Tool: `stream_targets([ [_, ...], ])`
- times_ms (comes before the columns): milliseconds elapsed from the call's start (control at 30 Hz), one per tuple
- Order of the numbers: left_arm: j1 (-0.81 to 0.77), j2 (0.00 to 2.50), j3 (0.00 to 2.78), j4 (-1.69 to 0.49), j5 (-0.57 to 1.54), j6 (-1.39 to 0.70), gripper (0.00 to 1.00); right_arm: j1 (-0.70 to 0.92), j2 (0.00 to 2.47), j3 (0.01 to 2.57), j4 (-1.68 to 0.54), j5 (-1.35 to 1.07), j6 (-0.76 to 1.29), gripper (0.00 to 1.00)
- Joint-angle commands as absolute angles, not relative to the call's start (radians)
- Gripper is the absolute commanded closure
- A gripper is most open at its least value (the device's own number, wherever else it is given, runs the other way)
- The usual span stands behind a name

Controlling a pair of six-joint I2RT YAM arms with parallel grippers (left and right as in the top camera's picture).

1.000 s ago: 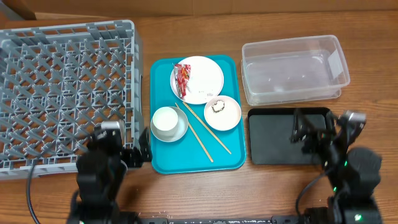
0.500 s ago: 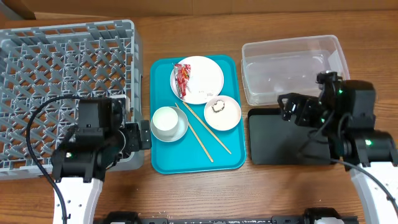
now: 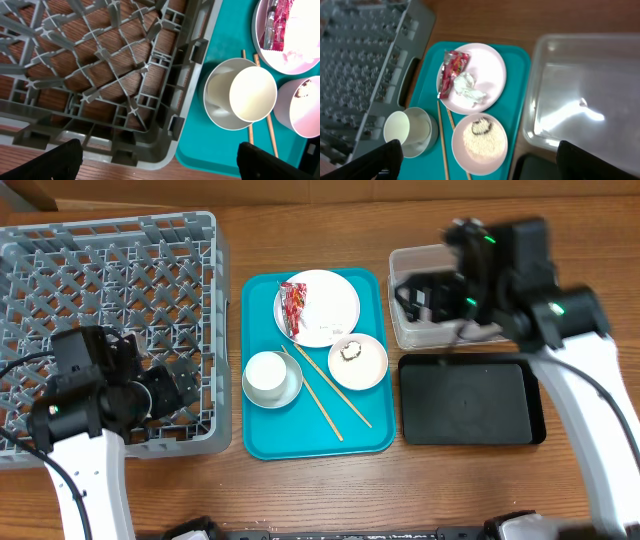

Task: Sort waste into correct bins and load items into the dishwasher
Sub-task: 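Reach right gripper to the plate and grasp the white tissue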

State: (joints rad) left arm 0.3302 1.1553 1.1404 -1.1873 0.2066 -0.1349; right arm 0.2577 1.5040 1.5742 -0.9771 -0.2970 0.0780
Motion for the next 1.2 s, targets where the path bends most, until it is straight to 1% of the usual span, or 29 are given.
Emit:
stream_targets([
  [0, 0.337, 1.200, 1.176, -1.193, 0.262, -0.108, 0.00, 0.369, 1.641, 1.707, -0.957, -0.223, -0.022, 0.00],
  [233, 0.332, 1.215, 1.176, -1.198, 0.263, -0.108, 0.00, 0.514, 1.864, 1.719, -0.765, -0.169, -0.035, 0.00],
  [300, 0.332, 1.215, 1.176, -1.200, 0.263, -0.108, 0.00, 0.538, 1.926, 1.719, -0.724, -0.142, -0.035, 0.03],
  [500, 0.332, 1.215, 1.176, -1.200, 0.263, -0.108, 0.00, 0.580, 2.081, 1.719, -0.653, -0.069, -0.035, 0.04],
  [667, 0.332, 1.215, 1.176, -1.200, 0.263, -0.108, 0.00, 0.589, 2.172, 1.718, -0.638, -0.072, -0.034, 0.10],
  [700, 0.332, 1.215, 1.176, -1.198, 0.263, -0.108, 0.00, 0.589, 2.190, 1.718, -0.636, -0.072, -0.034, 0.13],
  [733, 0.332, 1.215, 1.176, -1.195, 0.263, -0.108, 0.00, 0.589, 2.214, 1.718, -0.635, -0.072, -0.030, 0.19],
  [900, 0.332, 1.215, 1.176, -1.193, 0.263, -0.108, 0.00, 0.589, 2.252, 1.718, -0.635, -0.072, -0.030, 0.37],
  [967, 0.332, 1.215, 1.176, -1.193, 0.263, -0.108, 0.00, 0.589, 2.252, 1.718, -0.630, -0.071, -0.030, 0.50],
  [1000, 0.332, 1.215, 1.176, -1.192, 0.263, -0.108, 0.00, 0.589, 2.250, 1.719, -0.628, -0.071, -0.030, 0.58],
  [1033, 0.332, 1.215, 1.176, -1.192, 0.263, -0.108, 0.00, 0.589, 2.250, 1.719, -0.629, -0.070, -0.030, 0.61],
  [1067, 0.332, 1.215, 1.176, -1.190, 0.263, -0.108, 0.00, 0.589, 2.247, 1.720, -0.632, -0.070, -0.025, 0.75],
  [1100, 0.332, 1.215, 1.176, -1.189, 0.263, -0.108, 0.00, 0.588, 2.243, 1.721, -0.635, -0.071, -0.022, 0.84],
  [1133, 0.332, 1.215, 1.176, -1.188, 0.263, -0.108, 0.00, 0.587, 2.237, 1.725, -0.641, -0.071, -0.022, 0.92],
  [1167, 0.332, 1.215, 1.176, -1.189, 0.263, -0.108, 0.00, 0.584, 2.224, 1.734, -0.652, -0.071, -0.022, 0.96],
])
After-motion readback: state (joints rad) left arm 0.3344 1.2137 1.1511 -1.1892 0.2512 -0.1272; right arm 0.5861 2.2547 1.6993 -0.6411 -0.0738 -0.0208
